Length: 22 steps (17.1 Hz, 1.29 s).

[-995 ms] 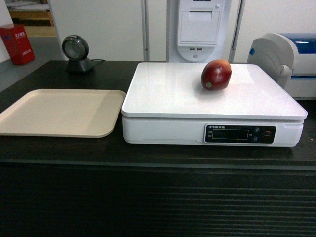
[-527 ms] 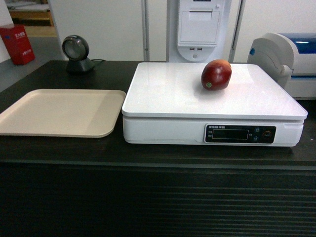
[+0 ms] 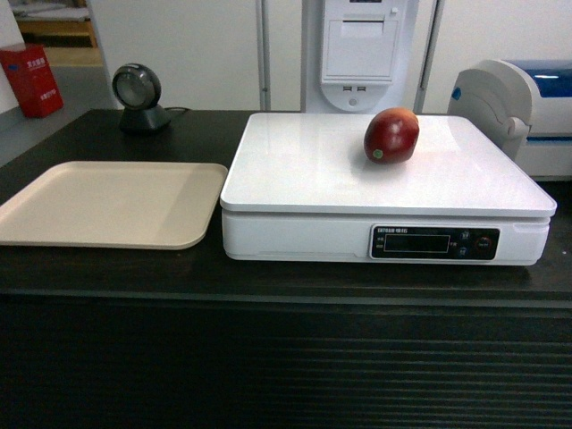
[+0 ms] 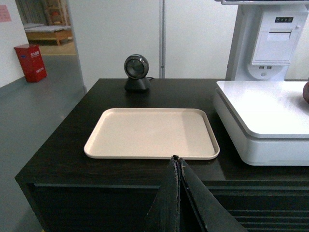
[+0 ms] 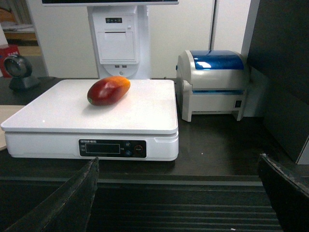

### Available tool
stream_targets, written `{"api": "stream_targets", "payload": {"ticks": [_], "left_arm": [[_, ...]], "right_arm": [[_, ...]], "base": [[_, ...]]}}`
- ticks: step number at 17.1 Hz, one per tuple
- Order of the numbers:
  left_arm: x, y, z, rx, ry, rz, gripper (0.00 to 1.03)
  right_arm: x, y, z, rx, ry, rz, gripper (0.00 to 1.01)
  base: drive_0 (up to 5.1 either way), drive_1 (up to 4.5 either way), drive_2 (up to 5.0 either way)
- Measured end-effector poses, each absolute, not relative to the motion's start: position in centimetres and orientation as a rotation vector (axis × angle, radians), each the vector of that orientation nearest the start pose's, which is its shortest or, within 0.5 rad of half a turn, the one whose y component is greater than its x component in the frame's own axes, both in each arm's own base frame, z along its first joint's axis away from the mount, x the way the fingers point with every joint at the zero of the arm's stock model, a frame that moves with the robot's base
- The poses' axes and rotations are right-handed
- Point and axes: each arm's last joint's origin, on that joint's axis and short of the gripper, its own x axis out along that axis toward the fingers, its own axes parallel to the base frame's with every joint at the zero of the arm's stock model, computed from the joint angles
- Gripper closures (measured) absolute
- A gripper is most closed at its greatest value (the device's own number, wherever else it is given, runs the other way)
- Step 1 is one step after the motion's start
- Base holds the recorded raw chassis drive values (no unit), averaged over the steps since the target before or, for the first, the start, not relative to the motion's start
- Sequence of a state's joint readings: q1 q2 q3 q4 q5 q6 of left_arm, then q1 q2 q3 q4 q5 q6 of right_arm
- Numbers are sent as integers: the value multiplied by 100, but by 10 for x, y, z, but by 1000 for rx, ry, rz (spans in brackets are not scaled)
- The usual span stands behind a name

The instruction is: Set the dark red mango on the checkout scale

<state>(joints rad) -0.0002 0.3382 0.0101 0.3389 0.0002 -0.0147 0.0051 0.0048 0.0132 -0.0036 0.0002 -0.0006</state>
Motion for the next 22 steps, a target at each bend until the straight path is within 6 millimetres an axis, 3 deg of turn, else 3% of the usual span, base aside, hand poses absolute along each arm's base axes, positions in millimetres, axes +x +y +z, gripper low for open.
{"api": "stream_targets", "payload": {"ticks": [13,19,22], "left_arm": [[97,0,169,-14,-20,-1,101],[98,0,166,-14,2,0,101],[98,0,166,-14,2,0,67]], "right_arm": [[97,0,167,-1,-4,5,3],[97,0,167,-1,-5,5,3],[97,0,167,-1,-4,5,3]], "base": [[0,0,0],[0,0,0],[0,0,0]]}}
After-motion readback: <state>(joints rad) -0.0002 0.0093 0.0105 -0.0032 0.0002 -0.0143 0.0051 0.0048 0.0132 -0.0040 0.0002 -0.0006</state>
